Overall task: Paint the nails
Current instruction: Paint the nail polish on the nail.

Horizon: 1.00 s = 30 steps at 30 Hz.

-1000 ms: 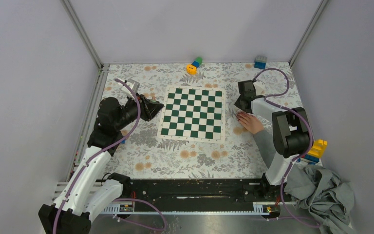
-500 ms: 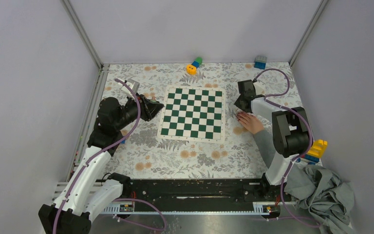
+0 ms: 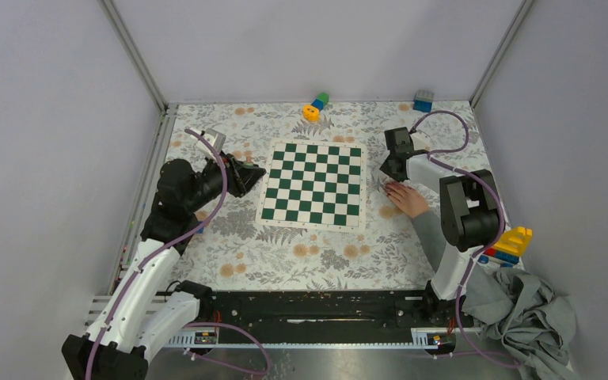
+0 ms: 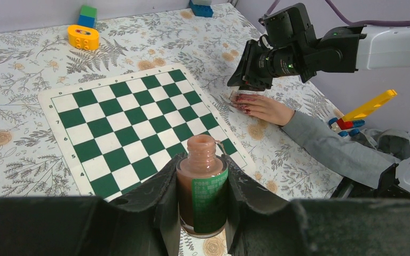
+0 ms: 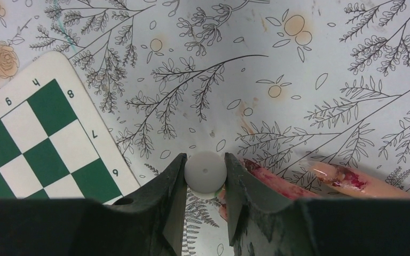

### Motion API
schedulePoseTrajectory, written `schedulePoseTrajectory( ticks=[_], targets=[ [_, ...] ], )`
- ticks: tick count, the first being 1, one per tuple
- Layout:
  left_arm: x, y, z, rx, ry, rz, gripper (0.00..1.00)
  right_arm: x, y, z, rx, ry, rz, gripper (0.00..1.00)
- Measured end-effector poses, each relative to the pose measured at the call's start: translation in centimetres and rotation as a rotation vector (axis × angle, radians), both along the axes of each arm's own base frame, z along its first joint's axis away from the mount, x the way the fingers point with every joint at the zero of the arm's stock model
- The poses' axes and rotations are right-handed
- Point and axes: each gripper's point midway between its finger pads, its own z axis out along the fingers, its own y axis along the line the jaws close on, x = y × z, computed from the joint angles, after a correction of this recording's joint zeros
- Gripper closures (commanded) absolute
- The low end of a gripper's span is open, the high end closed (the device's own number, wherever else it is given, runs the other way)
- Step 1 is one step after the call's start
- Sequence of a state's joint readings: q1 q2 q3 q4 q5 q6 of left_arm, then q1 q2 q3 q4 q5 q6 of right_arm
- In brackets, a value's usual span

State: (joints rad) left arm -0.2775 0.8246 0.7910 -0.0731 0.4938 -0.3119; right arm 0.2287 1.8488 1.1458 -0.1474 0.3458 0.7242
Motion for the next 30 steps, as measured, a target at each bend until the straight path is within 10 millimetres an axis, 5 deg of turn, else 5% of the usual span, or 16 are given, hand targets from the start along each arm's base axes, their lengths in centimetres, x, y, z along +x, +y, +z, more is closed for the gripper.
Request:
schedulePoseTrajectory(
  ticks=[30],
  targets=[
    [-0.20, 0.07, 0.31, -0.002, -0.011, 0.000, 1.00, -0.68, -0.11, -0.34, -0.018, 0.044, 0.006, 1.00]
  ],
)
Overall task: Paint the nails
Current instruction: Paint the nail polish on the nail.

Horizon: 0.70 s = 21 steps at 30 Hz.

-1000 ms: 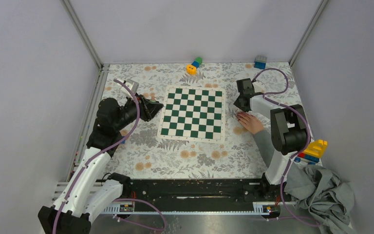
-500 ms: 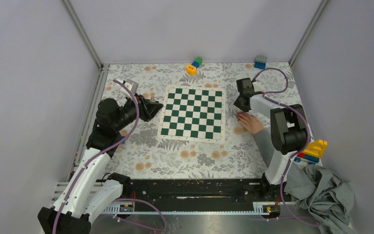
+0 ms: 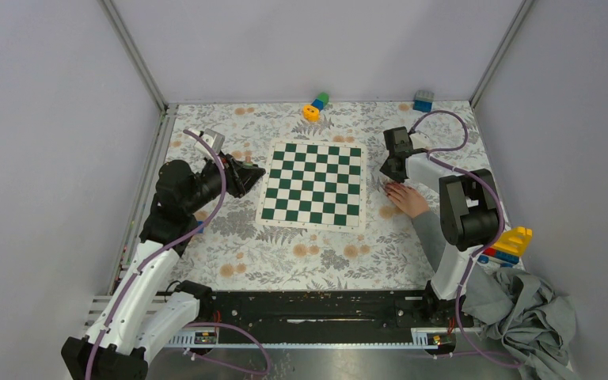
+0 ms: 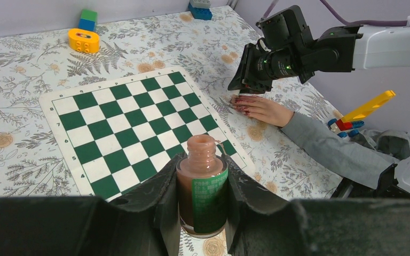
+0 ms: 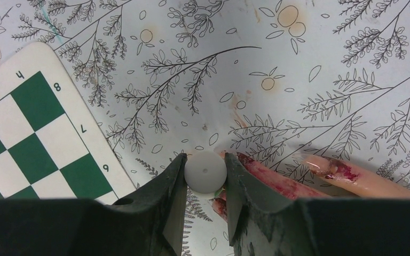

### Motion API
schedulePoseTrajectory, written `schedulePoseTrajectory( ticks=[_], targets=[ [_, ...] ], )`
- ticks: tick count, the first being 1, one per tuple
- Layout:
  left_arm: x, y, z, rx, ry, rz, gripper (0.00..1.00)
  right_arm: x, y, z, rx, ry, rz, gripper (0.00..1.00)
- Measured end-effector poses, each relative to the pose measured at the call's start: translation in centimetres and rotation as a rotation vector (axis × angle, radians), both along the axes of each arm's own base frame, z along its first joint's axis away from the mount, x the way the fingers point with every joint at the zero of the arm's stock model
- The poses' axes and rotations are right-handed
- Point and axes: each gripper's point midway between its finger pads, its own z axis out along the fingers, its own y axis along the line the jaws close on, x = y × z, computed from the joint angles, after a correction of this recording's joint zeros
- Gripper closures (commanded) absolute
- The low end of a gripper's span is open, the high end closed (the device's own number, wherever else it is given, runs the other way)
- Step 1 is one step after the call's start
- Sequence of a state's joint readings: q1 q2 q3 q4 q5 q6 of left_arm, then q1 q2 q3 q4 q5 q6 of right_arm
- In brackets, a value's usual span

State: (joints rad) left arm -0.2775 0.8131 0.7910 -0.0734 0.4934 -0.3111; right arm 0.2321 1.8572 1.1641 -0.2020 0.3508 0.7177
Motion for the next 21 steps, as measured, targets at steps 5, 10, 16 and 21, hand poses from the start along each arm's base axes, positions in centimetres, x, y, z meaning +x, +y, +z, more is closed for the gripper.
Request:
schedulePoseTrajectory(
  ticks=[5, 10, 16, 21],
  targets=[
    [-0.01, 0.00, 0.01, 0.000, 0.000, 0.000, 1.00, 0.00, 0.01, 0.01, -0.003, -0.001, 0.000, 1.00],
    [-0.01, 0.00, 0.01, 0.000, 0.000, 0.000, 1.00, 0.02, -0.20, 0.05, -0.013, -0.003, -0.007, 1.00],
    [-0.01, 0.00, 0.01, 0.000, 0.000, 0.000, 1.00, 0.05, -0.46, 0.09, -0.025, -0.006, -0.015, 1.00],
    [-0.01, 0.00, 0.01, 0.000, 0.000, 0.000, 1.00, 0.04, -0.47, 0.11, -0.027, -0.006, -0.012, 1.00]
  ],
)
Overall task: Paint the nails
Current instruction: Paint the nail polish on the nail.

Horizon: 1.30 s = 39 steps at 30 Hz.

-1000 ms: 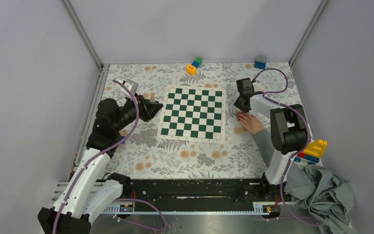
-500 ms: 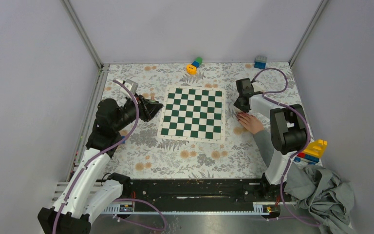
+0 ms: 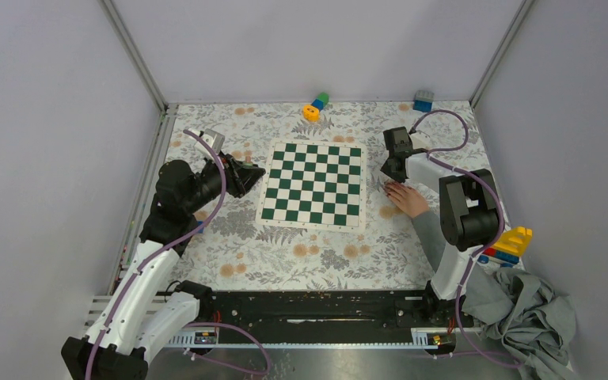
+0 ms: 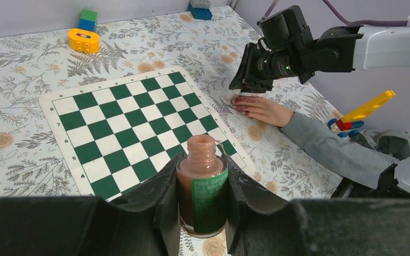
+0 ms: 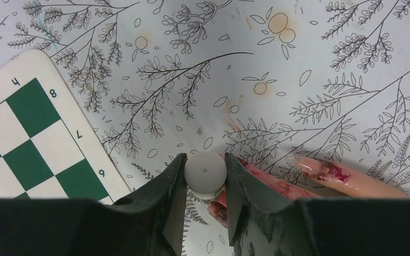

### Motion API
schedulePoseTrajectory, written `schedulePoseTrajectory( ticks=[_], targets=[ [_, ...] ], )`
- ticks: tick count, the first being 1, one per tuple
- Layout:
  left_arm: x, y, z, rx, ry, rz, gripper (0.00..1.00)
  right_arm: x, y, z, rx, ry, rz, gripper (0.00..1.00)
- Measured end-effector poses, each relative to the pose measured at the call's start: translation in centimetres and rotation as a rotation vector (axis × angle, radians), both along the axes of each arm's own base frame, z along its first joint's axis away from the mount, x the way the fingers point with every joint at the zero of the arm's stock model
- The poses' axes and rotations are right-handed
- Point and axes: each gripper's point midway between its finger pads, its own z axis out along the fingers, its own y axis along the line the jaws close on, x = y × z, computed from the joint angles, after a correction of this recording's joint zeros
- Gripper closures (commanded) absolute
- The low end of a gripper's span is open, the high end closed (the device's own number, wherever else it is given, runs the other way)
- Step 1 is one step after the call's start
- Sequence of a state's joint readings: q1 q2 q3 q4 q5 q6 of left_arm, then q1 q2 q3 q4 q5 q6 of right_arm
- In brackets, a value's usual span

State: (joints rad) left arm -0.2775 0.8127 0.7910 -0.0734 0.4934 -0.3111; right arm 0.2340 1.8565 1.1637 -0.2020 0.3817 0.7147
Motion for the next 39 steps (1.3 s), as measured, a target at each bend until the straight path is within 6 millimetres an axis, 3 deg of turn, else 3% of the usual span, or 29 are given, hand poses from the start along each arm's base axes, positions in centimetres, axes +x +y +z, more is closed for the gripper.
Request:
schedulePoseTrajectory(
  ticks=[31, 39],
  targets=[
    [-0.2, -0.1, 0.2, -0.002, -0.007, -0.004, 1.00, 0.5, 0.3, 2.0, 0.017, -0.045, 0.008, 1.00],
    [-0.2, -0.1, 0.2, -0.002, -0.007, -0.004, 1.00, 0.8, 0.5, 1.2, 0.018, -0.021, 0.012, 1.00]
  ],
)
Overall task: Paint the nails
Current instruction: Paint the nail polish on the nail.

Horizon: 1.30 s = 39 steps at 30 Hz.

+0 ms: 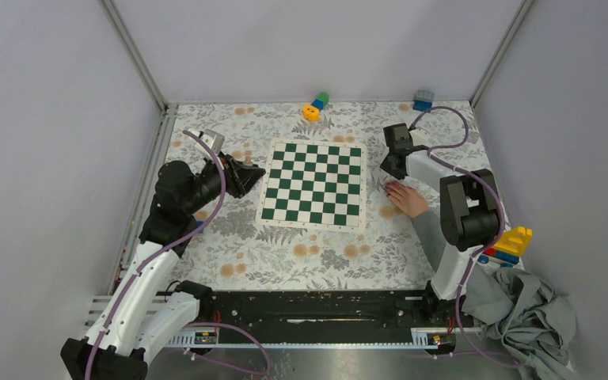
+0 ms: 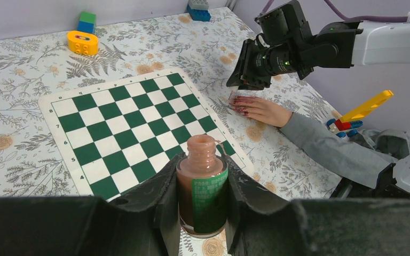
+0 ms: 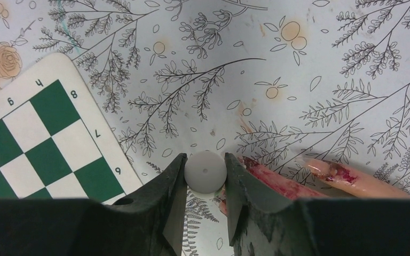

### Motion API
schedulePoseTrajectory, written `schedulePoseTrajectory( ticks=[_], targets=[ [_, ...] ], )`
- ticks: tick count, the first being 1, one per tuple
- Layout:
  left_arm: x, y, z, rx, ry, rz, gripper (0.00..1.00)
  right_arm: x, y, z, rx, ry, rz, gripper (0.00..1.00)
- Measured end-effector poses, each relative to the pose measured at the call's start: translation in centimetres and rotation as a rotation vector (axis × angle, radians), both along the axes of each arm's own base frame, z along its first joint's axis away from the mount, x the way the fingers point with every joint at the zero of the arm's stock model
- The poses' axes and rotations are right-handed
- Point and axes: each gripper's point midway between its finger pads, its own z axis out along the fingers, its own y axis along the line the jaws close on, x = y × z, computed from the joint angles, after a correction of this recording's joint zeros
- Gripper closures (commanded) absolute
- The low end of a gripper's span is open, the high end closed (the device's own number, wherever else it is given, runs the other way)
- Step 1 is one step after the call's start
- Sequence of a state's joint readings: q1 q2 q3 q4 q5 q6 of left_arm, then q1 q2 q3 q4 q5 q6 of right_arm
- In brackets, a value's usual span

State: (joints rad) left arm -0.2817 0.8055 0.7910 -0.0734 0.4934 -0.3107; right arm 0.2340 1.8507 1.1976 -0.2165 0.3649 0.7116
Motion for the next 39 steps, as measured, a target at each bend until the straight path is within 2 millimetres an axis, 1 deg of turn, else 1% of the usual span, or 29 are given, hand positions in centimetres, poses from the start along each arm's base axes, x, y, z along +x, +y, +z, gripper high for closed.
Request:
schedulePoseTrajectory(
  ticks=[13, 22, 39],
  targets=[
    [0.0, 0.0, 0.0, 0.000, 0.000, 0.001, 1.00, -0.5, 0.1, -1.6, -0.001, 0.046, 0.005, 1.00],
    [0.0, 0.0, 0.0, 0.001, -0.001, 0.001, 1.00, 0.0, 0.3, -1.1, 0.007, 0.030, 0.000, 1.00],
    [0.0, 0.1, -0.2, 0.007, 0.002, 0.001, 1.00, 0.2, 0.3, -0.9, 0.007, 0.042, -0.008, 1.00]
  ],
)
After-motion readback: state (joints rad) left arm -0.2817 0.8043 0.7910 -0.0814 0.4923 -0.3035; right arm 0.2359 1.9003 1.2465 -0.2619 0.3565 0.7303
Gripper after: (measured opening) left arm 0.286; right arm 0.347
